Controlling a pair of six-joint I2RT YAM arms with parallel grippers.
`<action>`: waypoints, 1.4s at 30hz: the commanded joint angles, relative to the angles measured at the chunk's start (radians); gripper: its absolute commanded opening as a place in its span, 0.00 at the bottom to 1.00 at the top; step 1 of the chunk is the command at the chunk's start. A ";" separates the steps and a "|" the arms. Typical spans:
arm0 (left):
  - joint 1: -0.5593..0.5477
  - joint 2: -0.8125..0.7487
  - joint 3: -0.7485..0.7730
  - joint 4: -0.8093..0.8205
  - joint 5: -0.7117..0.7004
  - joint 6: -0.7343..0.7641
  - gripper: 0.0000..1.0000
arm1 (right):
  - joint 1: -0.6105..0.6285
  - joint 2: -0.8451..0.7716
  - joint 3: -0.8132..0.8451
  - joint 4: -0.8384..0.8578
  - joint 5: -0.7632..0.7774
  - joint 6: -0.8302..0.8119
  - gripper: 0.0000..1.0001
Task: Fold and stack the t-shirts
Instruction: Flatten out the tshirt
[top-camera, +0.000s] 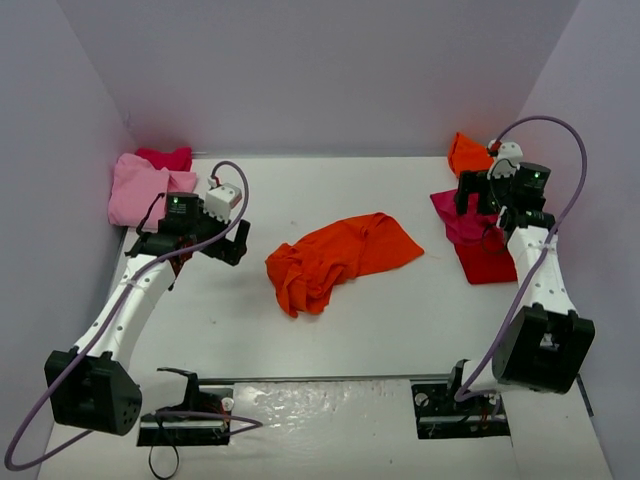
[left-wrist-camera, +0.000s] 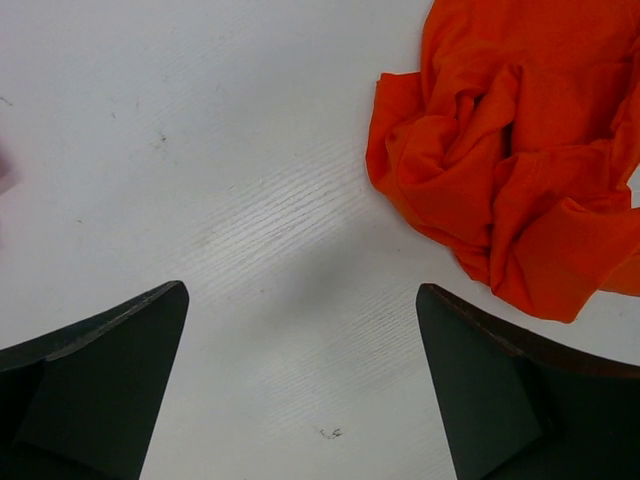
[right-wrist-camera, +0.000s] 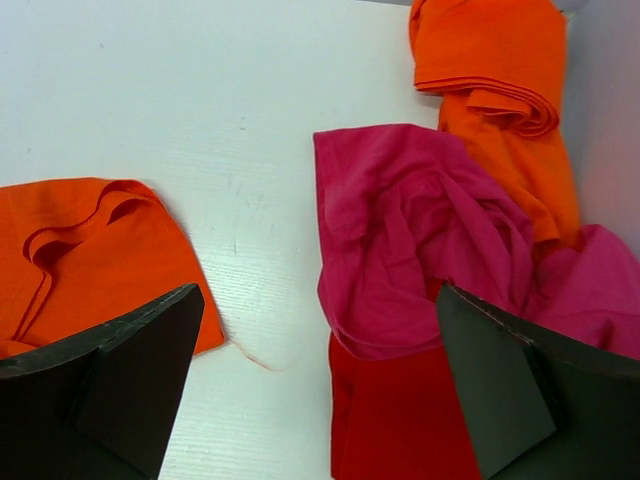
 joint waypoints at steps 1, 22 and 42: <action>-0.007 0.036 0.072 0.037 0.102 0.053 0.97 | 0.000 0.082 0.077 -0.027 -0.085 0.007 1.00; -0.430 0.374 0.327 -0.307 0.190 0.276 0.79 | 0.016 0.110 0.055 -0.044 -0.028 -0.023 1.00; -0.432 0.346 0.521 -0.171 -0.308 0.286 0.00 | 0.106 0.088 0.058 -0.064 0.047 -0.063 1.00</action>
